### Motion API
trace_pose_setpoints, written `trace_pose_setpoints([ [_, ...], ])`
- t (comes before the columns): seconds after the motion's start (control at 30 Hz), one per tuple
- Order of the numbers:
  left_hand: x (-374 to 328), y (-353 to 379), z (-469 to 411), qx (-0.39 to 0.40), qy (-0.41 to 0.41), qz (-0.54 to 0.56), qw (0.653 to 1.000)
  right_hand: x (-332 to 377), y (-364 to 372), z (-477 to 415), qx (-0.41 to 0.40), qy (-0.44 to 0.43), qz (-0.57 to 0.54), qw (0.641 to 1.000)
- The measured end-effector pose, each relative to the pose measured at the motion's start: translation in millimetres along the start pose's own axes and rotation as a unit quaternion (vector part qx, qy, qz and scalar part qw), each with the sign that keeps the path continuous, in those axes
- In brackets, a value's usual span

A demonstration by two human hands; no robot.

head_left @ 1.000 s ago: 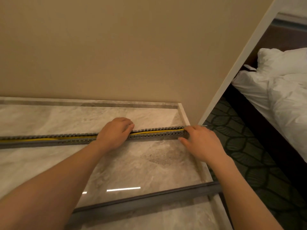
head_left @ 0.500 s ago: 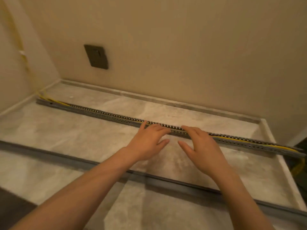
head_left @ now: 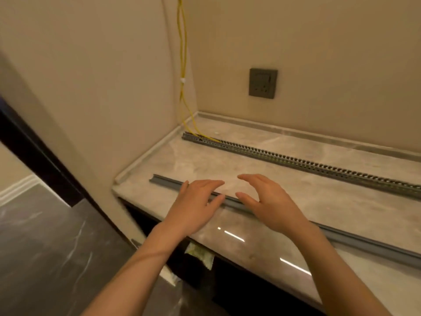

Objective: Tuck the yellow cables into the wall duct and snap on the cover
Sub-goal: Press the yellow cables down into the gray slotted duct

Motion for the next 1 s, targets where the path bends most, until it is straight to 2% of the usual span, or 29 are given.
trace_pose_setpoints([
  [0.23, 74, -34, 34, -0.025, -0.028, 0.043, 0.998, 54, 50, -47, 0.044, 0.002, 0.004, 0.999],
  [0.4, 113, -32, 29, -0.020, -0.046, 0.085, 0.995, 52, 73, -101, 0.051, 0.018, 0.051, 0.997],
  [0.53, 144, -31, 8, -0.024, -0.044, 0.078, 0.996, 26, 96, -152, 0.068, 0.071, 0.053, 0.994],
  [0.77, 189, -35, -69, -0.006, -0.025, 0.032, 0.999, 9, 113, -234, -0.017, 0.087, 0.092, 0.992],
  [0.87, 209, -38, -111, -0.032, -0.046, 0.076, 0.996, -1, 130, -253, 0.006, 0.109, 0.108, 0.988],
  [1.0, 235, -31, -161, -0.076, -0.101, 0.201, 0.971, -14, 149, -254, 0.012, 0.095, 0.207, 0.974],
])
Point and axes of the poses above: each hand's wrist, its own z-axis away from the middle knuckle, its own y-axis out of the palm, x = y × z, the point moved 10 cm from there along -z, towards the middle knuckle, and after that the axes turned 9 degrees about y, right-handed, at the moved point
